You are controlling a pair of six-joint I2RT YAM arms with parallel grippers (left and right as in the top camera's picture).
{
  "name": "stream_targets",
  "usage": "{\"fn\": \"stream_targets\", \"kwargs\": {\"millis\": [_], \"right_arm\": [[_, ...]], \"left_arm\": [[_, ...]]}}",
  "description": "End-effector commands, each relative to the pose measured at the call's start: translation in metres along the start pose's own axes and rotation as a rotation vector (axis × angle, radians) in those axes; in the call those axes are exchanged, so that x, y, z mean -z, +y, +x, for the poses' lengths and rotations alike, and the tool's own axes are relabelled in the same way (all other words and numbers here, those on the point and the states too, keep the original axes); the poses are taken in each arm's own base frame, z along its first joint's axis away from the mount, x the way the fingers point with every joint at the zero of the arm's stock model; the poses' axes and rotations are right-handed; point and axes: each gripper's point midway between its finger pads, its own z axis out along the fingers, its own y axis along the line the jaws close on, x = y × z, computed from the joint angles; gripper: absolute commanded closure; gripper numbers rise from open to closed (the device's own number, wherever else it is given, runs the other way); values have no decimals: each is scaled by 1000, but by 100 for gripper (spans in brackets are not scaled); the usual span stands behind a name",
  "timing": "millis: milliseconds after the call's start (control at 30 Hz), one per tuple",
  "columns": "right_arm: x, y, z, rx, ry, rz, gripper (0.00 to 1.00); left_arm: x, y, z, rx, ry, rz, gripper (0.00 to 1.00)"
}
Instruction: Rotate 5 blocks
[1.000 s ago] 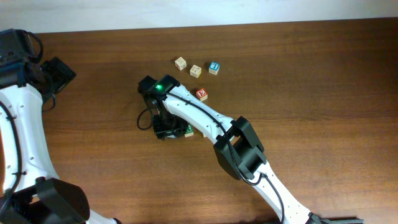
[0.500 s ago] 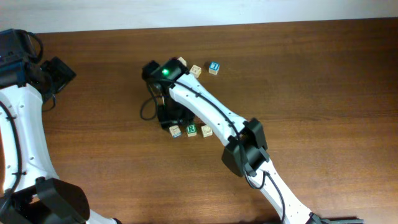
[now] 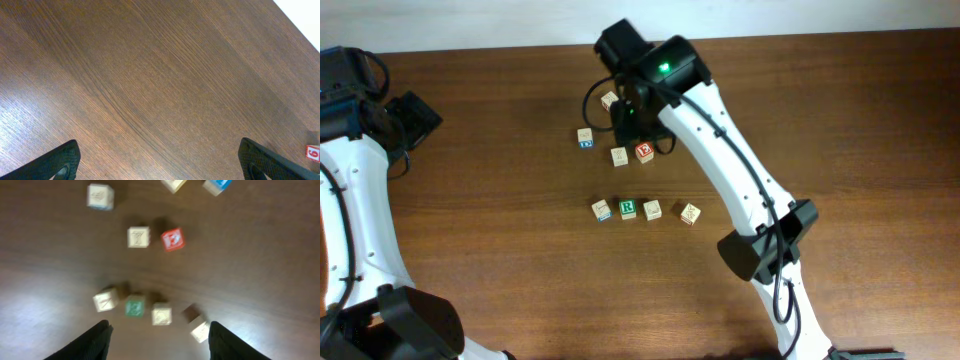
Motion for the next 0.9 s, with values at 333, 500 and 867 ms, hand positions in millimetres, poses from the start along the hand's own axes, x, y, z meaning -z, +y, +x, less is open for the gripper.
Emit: {"fn": "stream_targets", "kwargs": {"millis": [333, 500, 867], "right_arm": [[-107, -41, -27, 138, 69, -125, 26], [-146, -36, -11, 174, 115, -141, 19], [-175, -28, -6, 218, 99, -166, 22]], "left_arm": [[6, -2, -4, 15, -15, 14, 1], [6, -2, -4, 16, -14, 13, 1], [6, -2, -4, 15, -14, 14, 1]]}}
